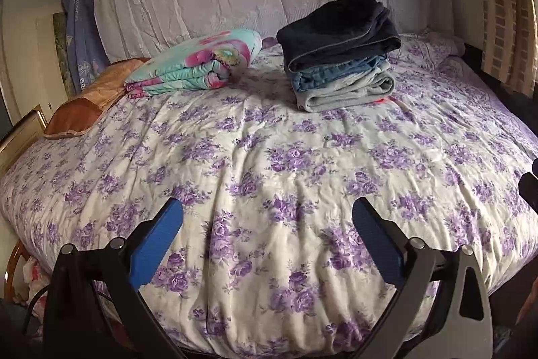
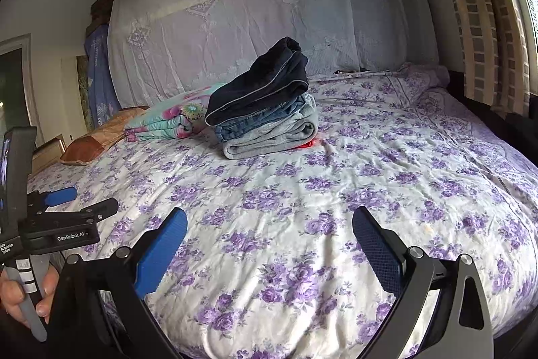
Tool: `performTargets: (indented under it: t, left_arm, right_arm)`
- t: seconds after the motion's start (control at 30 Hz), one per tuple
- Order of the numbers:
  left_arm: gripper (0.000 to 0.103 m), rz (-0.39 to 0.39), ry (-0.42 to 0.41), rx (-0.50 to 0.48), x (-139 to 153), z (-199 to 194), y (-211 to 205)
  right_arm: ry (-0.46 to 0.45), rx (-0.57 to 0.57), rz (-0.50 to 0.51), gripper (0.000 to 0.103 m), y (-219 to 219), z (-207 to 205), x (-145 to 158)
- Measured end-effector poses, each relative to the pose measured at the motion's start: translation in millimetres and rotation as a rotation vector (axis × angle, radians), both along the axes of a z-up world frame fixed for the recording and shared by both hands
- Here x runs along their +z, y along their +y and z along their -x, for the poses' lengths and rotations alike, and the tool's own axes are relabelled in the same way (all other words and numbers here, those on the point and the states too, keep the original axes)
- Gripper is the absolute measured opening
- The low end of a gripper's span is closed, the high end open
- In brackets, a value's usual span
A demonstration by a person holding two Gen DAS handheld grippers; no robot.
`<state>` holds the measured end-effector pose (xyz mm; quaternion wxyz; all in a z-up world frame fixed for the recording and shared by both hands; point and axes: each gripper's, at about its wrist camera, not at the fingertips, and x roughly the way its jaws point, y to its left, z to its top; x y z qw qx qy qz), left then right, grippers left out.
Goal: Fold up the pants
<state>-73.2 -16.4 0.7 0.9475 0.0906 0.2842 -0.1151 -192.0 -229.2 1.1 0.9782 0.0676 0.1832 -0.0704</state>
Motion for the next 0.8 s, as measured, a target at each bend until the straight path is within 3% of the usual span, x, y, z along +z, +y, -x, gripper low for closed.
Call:
performTargets:
  t: [0.8]
  left_arm:
    - [0.098, -0.017, 0.055, 0.0, -13, -7, -3]
  right_arm:
    - [0.023, 0.011, 0.0, 0.099, 2, -5, -10]
